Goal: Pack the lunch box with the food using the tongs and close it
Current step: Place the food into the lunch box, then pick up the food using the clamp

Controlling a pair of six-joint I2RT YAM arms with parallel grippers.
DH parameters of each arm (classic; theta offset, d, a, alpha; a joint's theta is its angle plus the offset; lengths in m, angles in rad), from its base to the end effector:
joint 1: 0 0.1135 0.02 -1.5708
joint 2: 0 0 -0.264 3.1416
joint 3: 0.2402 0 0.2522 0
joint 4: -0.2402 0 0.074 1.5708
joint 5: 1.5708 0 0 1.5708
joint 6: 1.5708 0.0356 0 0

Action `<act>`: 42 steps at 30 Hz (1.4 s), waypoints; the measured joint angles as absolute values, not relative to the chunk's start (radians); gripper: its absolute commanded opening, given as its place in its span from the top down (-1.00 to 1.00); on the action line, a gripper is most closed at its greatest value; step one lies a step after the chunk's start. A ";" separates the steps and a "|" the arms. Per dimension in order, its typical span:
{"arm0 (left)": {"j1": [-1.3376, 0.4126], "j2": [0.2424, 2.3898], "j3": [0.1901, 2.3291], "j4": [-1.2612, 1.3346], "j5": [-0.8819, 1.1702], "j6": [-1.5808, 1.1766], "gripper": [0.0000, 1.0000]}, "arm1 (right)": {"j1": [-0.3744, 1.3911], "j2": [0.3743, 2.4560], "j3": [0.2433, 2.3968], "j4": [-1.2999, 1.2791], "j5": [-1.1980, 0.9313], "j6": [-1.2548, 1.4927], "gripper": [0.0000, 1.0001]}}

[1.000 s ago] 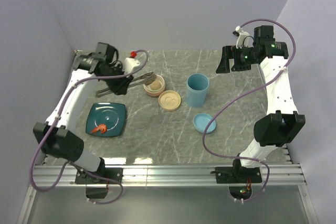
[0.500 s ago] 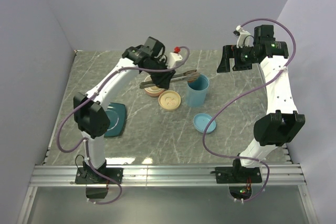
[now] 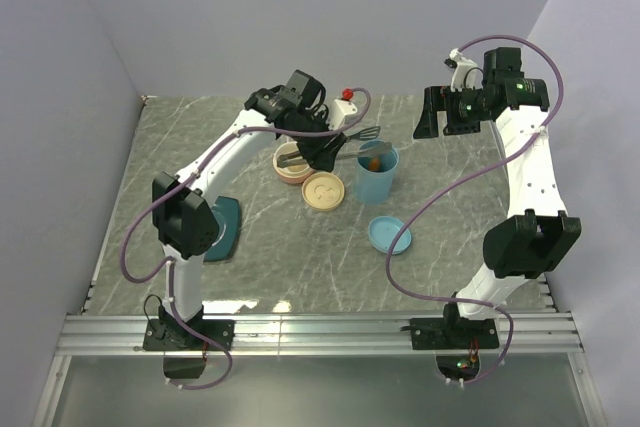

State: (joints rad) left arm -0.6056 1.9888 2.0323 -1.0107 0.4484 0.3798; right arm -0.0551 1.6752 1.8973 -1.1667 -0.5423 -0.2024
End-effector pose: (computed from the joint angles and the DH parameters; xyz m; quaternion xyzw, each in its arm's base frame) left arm 0.3443 -0.2572 0.3380 0.4986 0.7889 -0.2436 0.2640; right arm 0.3350 -0.0001 0.4039 -0.1497 0.9081 0.2146 0.3270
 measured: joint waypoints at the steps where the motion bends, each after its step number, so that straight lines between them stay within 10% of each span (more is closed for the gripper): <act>1: -0.606 1.990 2.032 -1.011 0.448 0.379 -0.12 | -0.055 1.675 1.897 -1.167 -0.542 -0.202 -1.00; 14: -0.548 1.882 1.898 -1.056 0.459 0.390 -0.06 | -0.055 1.675 1.897 -1.168 -0.544 -0.205 -0.99; 42: 0.347 1.124 1.120 -1.330 0.250 0.852 -0.05 | -0.055 1.675 1.897 -1.172 -0.603 -0.226 -0.99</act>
